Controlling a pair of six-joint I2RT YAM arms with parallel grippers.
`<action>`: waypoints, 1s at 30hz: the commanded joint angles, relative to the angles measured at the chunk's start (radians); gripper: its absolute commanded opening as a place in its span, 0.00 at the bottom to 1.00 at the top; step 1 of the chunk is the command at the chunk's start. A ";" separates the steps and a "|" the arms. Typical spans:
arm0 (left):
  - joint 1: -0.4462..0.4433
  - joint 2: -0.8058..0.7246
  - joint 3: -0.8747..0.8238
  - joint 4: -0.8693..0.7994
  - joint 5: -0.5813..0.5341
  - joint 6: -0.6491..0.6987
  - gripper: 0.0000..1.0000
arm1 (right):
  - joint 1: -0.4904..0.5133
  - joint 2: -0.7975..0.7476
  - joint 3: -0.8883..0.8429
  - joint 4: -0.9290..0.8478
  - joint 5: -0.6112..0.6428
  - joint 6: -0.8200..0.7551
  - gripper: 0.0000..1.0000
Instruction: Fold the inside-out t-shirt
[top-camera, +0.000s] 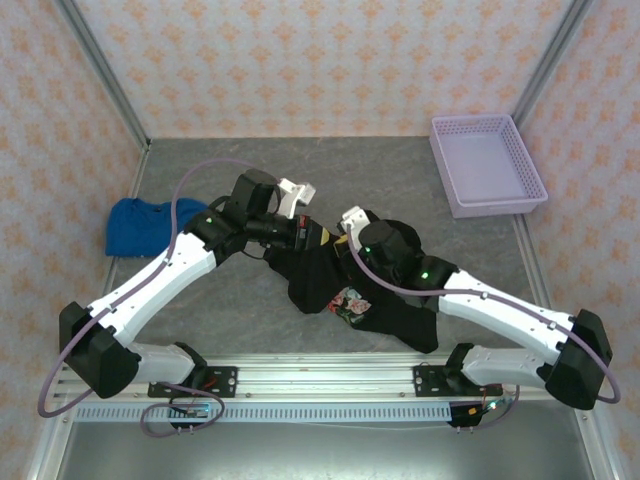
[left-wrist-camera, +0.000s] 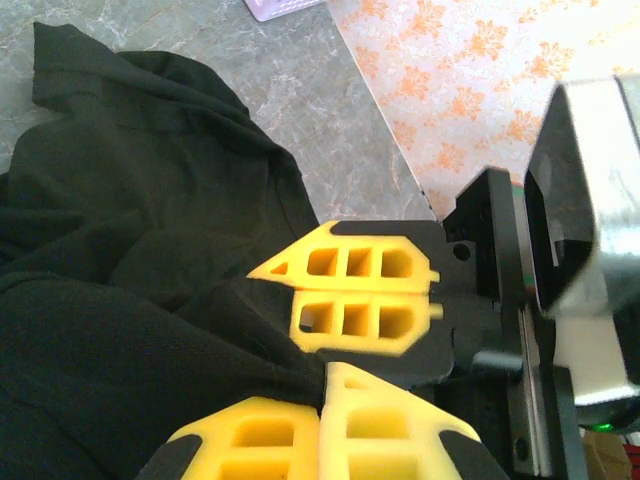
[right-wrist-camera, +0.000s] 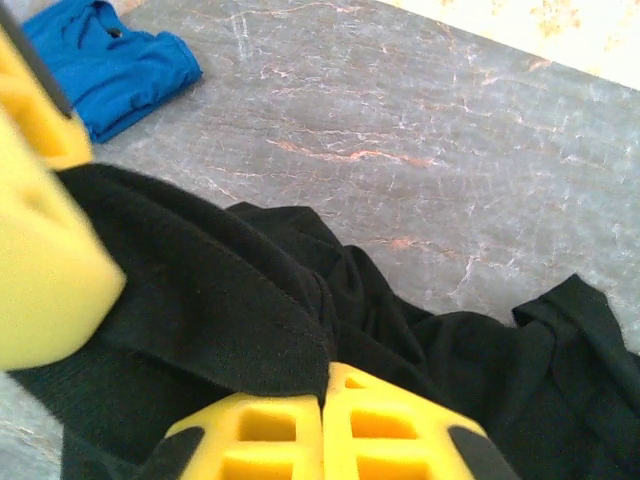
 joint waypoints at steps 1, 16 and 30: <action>-0.008 -0.003 0.021 -0.019 -0.054 0.035 0.00 | -0.029 -0.029 0.041 0.004 -0.070 0.060 0.00; -0.023 -0.268 -0.198 0.019 -0.515 -0.001 0.46 | -0.154 0.132 0.147 0.201 -0.326 0.733 0.00; -0.125 -0.112 -0.236 0.162 -0.269 0.014 0.38 | -0.183 0.088 0.115 0.196 -0.348 0.694 0.00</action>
